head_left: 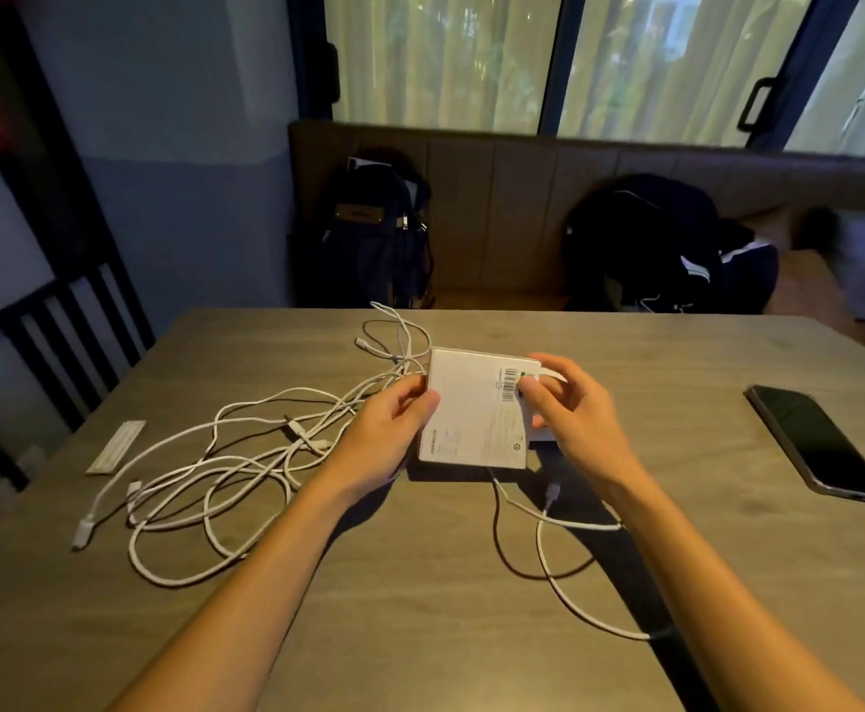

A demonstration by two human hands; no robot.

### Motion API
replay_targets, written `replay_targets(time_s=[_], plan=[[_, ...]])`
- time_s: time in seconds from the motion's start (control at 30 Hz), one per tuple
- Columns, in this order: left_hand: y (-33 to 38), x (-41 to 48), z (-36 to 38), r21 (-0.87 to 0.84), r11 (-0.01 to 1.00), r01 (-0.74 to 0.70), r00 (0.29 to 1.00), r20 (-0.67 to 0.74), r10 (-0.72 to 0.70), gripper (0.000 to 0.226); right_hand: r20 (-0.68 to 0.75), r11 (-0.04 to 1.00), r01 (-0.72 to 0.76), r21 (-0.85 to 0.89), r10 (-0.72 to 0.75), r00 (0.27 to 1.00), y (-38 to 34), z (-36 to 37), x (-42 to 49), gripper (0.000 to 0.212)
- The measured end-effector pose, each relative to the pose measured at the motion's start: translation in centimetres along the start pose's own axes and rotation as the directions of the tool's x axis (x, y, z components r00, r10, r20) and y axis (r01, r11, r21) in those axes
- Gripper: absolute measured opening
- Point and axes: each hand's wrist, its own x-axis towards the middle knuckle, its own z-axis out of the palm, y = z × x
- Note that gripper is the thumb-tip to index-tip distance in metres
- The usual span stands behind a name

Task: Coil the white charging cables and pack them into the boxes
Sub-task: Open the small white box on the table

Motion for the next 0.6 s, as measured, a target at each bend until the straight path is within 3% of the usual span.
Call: replay_targets(time_s=[0.3,0.43,0.6], plan=[[0.6,-0.5,-1.1,0.049,0.999,0.016,0.997,0.076,-0.019,0.063,-0.002,0.996,0.044,-0.073,-0.044,0.999,1.4,0.2,-0.1,0.031],[1.0,-0.7,-1.2,0.041,0.998,0.042,0.985,0.167,-0.048,0.072,0.022,0.998,0.05,-0.028,-0.05,0.999,1.4,-0.3,-0.8,0.034],[1.1,-0.6,-1.3,0.108,0.994,-0.032,0.975,0.221,0.007,0.076,0.048,0.999,0.045,-0.029,-0.043,0.998,1.1,-0.5,-1.0,0.033]])
